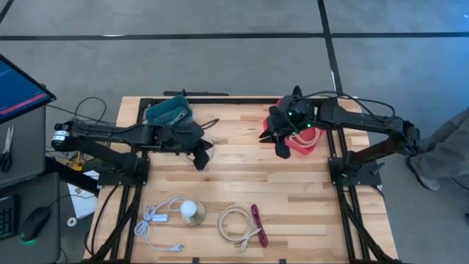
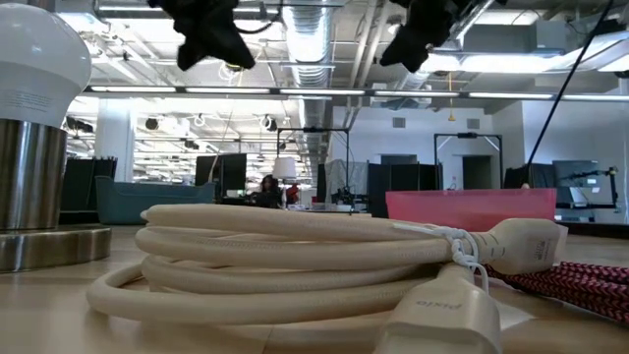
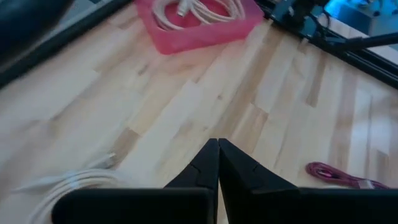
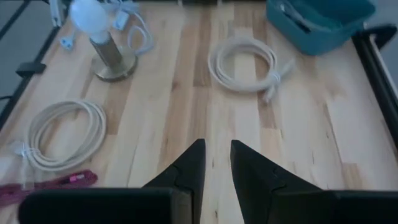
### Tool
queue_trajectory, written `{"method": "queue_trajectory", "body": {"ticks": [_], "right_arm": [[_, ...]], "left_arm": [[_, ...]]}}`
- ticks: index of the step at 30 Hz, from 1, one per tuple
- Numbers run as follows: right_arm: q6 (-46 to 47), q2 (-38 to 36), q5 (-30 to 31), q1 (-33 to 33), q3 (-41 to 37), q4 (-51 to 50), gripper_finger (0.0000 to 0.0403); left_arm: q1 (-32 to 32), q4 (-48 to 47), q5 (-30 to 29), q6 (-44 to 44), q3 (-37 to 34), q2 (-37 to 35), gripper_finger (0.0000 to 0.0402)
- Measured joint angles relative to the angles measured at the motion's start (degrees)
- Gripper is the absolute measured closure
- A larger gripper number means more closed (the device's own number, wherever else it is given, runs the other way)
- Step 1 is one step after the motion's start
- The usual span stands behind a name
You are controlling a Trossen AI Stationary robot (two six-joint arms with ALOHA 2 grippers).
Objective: Pick & Place USB Port
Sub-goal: Put the white charger cable into pink bin
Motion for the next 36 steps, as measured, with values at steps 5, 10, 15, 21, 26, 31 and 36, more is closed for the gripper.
{"method": "queue_trajectory", "body": {"ticks": [5, 10, 15, 21, 26, 31, 36], "right_arm": [[0.1, 0.0, 0.1, 1.6, 0.0, 2.8, 0.0334], [0.5, 2.2, 0.4, 2.6, -0.1, 3.2, 0.0334], [0.6, 7.1, -0.9, 3.6, 0.0, 6.6, 0.0334], [0.6, 16.4, -0.9, 6.1, 5.2, 8.6, 0.0334], [-1.8, 23.5, 5.6, 7.6, 12.4, 8.0, 0.0329], [-8.9, 29.4, 7.1, 9.3, 19.9, 4.6, 0.0293], [-14.9, 34.4, 7.8, 11.3, 25.1, 3.0, 0.0229]], "left_arm": [[0.0, -3.4, -3.9, 0.0, 0.0, -6.3, 0.0396], [0.0, -3.7, -5.1, 0.0, 0.0, -11.8, 0.0395], [0.0, -3.7, -5.2, 0.1, 0.0, -14.3, 0.0395], [0.0, -4.4, -5.2, 1.3, 0.0, -15.6, 0.0396], [0.0, -5.4, -5.2, 1.3, 0.0, -16.1, 0.0393], [0.0, -7.0, -5.3, 1.3, 0.0, -17.0, 0.0395], [0.0, -10.3, -7.1, 1.2, 0.0, -18.5, 0.0395]]}}
